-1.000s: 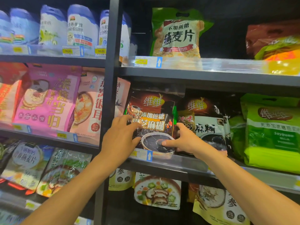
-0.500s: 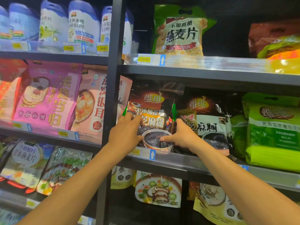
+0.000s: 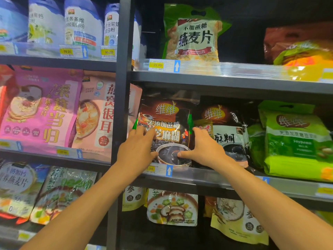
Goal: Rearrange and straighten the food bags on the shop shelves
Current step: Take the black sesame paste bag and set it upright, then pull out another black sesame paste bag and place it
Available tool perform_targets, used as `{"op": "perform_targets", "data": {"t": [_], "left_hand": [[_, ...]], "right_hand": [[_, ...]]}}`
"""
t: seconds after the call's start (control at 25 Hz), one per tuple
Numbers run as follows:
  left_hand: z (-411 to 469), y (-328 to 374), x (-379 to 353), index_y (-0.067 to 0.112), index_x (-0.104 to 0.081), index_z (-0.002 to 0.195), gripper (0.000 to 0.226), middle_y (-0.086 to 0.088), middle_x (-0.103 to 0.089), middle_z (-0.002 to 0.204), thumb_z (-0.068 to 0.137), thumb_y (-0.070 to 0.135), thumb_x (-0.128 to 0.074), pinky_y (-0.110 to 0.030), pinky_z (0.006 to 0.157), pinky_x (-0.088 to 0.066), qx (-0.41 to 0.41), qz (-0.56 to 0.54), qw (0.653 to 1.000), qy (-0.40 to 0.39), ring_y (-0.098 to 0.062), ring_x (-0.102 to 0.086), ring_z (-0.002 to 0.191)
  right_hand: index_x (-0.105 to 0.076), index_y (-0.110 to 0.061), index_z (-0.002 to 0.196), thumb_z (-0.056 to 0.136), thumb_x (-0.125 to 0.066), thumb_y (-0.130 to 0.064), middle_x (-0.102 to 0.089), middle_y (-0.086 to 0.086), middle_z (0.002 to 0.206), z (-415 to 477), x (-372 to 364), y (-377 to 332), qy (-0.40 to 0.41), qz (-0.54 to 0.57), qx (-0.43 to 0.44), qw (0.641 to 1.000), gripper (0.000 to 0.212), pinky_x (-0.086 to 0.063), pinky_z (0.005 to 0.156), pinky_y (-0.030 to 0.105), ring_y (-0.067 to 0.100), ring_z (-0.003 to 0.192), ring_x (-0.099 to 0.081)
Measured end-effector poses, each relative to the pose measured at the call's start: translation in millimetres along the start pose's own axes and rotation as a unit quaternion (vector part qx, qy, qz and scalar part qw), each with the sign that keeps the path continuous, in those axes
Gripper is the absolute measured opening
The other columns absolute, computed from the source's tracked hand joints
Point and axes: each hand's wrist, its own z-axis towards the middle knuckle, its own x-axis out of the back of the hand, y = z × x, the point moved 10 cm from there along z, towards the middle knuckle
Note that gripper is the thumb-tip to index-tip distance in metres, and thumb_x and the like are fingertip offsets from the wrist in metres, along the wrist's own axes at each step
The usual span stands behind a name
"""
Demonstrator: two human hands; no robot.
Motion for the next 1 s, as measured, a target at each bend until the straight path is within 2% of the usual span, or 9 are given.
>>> {"op": "perform_targets", "data": {"t": [0.08, 0.16, 0.24, 0.32, 0.4, 0.48, 0.68, 0.88, 1.0], "left_hand": [[-2, 0, -1, 0.030, -0.051, 0.125, 0.049, 0.001, -0.049, 0.130, 0.087, 0.047, -0.075, -0.036, 0.074, -0.055, -0.006, 0.005, 1.000, 0.003, -0.021, -0.049, 0.122], [-3, 3, 3, 0.029, -0.051, 0.132, 0.051, 0.001, -0.050, 0.134, 0.089, 0.050, -0.071, -0.037, 0.077, -0.056, -0.023, 0.007, 0.999, 0.021, -0.021, -0.049, 0.125], [-4, 7, 8, 0.029, -0.049, 0.142, 0.057, 0.000, -0.048, 0.146, 0.092, 0.054, -0.064, -0.041, 0.093, -0.056, -0.048, 0.010, 0.998, 0.046, -0.023, -0.045, 0.135], [-5, 15, 10, 0.033, -0.040, 0.152, 0.065, -0.004, -0.035, 0.161, 0.095, 0.060, -0.055, -0.051, 0.114, -0.044, -0.062, 0.025, 0.996, 0.053, -0.028, -0.029, 0.151], [-6, 28, 10, 0.037, -0.027, 0.159, 0.071, -0.004, -0.018, 0.171, 0.096, 0.065, -0.044, -0.054, 0.125, -0.025, -0.068, 0.044, 0.995, 0.054, -0.030, -0.010, 0.159], [-8, 46, 12, 0.039, -0.019, 0.162, 0.076, -0.005, -0.012, 0.172, 0.096, 0.070, -0.039, -0.054, 0.127, -0.016, -0.082, 0.055, 0.993, 0.063, -0.032, -0.004, 0.160], [-10, 103, 9, 0.037, -0.022, 0.162, 0.080, -0.007, -0.016, 0.172, 0.093, 0.074, -0.036, -0.058, 0.124, -0.022, -0.106, 0.053, 0.990, 0.076, -0.033, -0.007, 0.159], [-17, 196, 8, 0.037, -0.020, 0.161, 0.079, -0.007, -0.013, 0.172, 0.093, 0.073, -0.039, -0.059, 0.124, -0.022, -0.138, 0.029, 0.987, 0.076, -0.033, -0.005, 0.159], [-26, 251, 9, 0.036, -0.026, 0.160, 0.079, -0.007, -0.017, 0.171, 0.092, 0.072, -0.041, -0.059, 0.123, -0.022, -0.152, 0.005, 0.985, 0.077, -0.033, -0.009, 0.159]], "right_hand": [[-0.027, -0.024, 0.157, 0.070, -0.074, -0.077, -0.035, -0.001, 0.158, -6, 8, -4, 0.034, -0.023, 0.026, 0.999, 0.113, -0.054, 0.100, 0.050, 0.024, 0.140, -0.047], [-0.031, -0.024, 0.157, 0.079, -0.067, -0.075, -0.033, -0.002, 0.160, -12, 16, -5, 0.071, -0.038, 0.055, 0.995, 0.100, -0.052, 0.104, 0.049, 0.023, 0.144, -0.041], [-0.037, -0.024, 0.156, 0.088, -0.060, -0.071, -0.033, -0.001, 0.162, -19, 24, -2, 0.103, -0.060, 0.074, 0.990, 0.086, -0.047, 0.109, 0.047, 0.022, 0.148, -0.035], [-0.042, -0.026, 0.154, 0.092, -0.055, -0.069, -0.033, 0.001, 0.164, -27, 34, 4, 0.134, -0.085, 0.081, 0.984, 0.077, -0.041, 0.115, 0.047, 0.022, 0.151, -0.031], [-0.043, -0.028, 0.153, 0.093, -0.053, -0.068, -0.033, 0.002, 0.165, -37, 46, 13, 0.154, -0.109, 0.088, 0.978, 0.074, -0.036, 0.118, 0.047, 0.023, 0.153, -0.029], [-0.043, -0.029, 0.153, 0.092, -0.054, -0.067, -0.032, 0.003, 0.166, -50, 59, 26, 0.170, -0.132, 0.094, 0.972, 0.073, -0.034, 0.120, 0.049, 0.025, 0.154, -0.028], [-0.048, -0.026, 0.151, 0.089, -0.056, -0.067, -0.036, 0.006, 0.164, -86, 103, 74, 0.197, -0.190, 0.073, 0.959, 0.074, -0.034, 0.121, 0.052, 0.030, 0.152, -0.033], [-0.045, -0.026, 0.153, 0.088, -0.058, -0.065, -0.036, 0.007, 0.164, -139, 158, 146, 0.209, -0.223, 0.028, 0.952, 0.077, -0.033, 0.121, 0.052, 0.031, 0.151, -0.034], [-0.044, -0.025, 0.153, 0.089, -0.057, -0.065, -0.035, 0.007, 0.165, -173, 188, 186, 0.204, -0.239, 0.009, 0.949, 0.077, -0.033, 0.121, 0.052, 0.032, 0.151, -0.033]]}}
